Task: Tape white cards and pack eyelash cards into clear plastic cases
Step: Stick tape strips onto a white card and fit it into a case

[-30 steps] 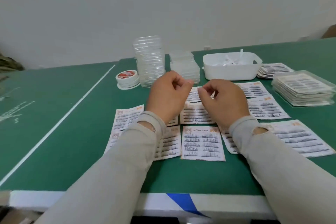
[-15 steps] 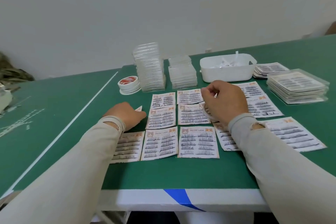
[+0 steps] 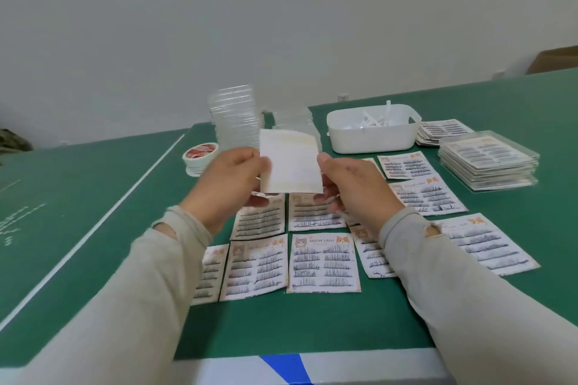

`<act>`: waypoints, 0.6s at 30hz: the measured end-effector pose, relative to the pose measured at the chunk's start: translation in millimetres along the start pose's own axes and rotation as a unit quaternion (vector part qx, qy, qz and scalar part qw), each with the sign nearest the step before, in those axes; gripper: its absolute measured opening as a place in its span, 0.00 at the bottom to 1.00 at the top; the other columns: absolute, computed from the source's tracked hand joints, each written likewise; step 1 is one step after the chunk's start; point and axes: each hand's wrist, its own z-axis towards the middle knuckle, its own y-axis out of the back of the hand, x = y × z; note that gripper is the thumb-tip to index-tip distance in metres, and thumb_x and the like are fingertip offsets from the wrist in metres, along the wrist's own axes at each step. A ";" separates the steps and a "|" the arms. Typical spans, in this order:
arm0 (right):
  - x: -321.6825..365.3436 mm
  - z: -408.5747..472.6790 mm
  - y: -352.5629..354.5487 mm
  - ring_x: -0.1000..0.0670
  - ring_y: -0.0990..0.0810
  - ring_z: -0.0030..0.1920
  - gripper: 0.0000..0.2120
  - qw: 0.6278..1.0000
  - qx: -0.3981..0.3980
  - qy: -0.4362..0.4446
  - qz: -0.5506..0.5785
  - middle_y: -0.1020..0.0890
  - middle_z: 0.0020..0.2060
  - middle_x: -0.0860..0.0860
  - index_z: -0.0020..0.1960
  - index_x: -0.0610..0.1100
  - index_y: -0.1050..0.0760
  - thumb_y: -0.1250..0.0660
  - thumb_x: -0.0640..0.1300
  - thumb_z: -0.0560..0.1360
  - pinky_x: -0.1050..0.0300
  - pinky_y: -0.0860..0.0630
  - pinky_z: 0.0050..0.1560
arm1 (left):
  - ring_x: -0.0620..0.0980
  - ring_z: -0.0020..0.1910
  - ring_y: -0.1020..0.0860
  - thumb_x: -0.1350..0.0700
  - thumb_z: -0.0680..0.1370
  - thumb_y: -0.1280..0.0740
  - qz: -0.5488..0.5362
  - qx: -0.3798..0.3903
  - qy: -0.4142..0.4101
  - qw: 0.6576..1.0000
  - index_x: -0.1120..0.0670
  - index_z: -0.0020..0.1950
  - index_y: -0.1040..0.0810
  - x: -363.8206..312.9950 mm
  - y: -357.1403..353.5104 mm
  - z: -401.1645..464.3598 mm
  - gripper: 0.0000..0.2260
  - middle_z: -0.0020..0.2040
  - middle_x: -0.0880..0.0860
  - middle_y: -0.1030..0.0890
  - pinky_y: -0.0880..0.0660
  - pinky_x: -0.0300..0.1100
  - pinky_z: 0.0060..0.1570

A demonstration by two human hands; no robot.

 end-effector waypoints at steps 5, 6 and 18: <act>-9.8 8.6 8.8 0.50 0.29 0.31 0.18 0.991 -0.113 0.045 -0.059 0.27 0.29 0.48 0.40 0.36 0.25 0.31 0.50 0.79 0.57 0.27 0.35 | 0.56 0.43 0.16 0.51 0.81 0.32 0.117 -0.056 -0.068 0.989 0.57 0.42 0.21 22.0 -37.9 22.2 0.11 0.44 0.55 0.15 0.16 0.51 0.45; -11.8 9.8 9.9 0.51 0.30 0.31 0.19 0.988 -0.120 0.052 -0.076 0.28 0.28 0.49 0.38 0.36 0.26 0.31 0.50 0.78 0.56 0.28 0.37 | 0.52 0.44 0.15 0.51 0.80 0.31 0.115 -0.068 -0.089 0.987 0.53 0.45 0.19 25.4 -42.1 26.0 0.08 0.44 0.50 0.14 0.17 0.48 0.46; -18.6 14.4 4.4 0.39 0.24 0.33 0.23 0.967 -0.117 0.091 -0.209 0.27 0.27 0.44 0.32 0.40 0.30 0.34 0.53 0.80 0.44 0.20 0.38 | 0.48 0.48 0.14 0.61 0.79 0.30 -0.216 -0.025 -0.058 0.974 0.54 0.55 0.20 51.9 -55.4 42.6 0.06 0.49 0.50 0.13 0.18 0.40 0.45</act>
